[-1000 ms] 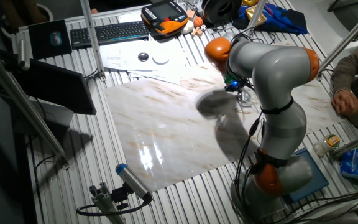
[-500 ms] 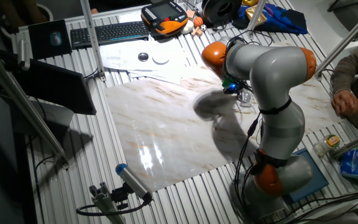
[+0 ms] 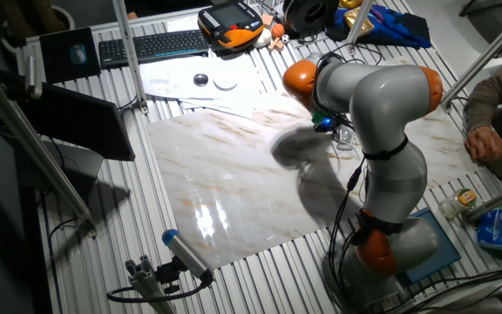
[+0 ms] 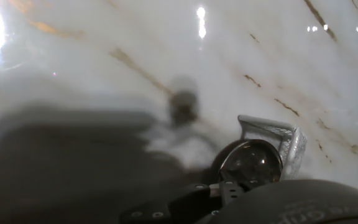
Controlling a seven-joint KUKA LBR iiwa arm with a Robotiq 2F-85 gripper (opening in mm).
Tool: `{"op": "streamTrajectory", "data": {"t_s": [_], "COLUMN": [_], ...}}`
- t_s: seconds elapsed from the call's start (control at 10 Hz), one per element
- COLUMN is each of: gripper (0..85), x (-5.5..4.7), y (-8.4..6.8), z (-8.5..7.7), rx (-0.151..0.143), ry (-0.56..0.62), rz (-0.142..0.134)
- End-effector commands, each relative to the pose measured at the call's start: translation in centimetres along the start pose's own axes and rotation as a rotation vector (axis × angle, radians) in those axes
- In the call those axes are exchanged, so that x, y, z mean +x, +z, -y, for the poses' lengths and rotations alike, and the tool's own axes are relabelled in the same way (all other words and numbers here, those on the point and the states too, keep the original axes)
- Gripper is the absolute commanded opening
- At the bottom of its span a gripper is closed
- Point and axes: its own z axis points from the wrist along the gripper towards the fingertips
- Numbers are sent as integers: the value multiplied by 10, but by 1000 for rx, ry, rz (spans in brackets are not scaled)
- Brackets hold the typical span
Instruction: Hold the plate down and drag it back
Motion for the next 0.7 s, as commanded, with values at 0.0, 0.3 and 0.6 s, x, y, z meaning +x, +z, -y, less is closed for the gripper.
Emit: {"op": "streamTrajectory", "data": {"t_s": [0.0,0.3,0.6], "gripper": [0,0,0], "x": [0,0,0], "y": [0,1,3], "z": [0,0,-1], "rx": [2,16,25], "ry": [0,-4,-7], "rz": [-3,-4,0]}}
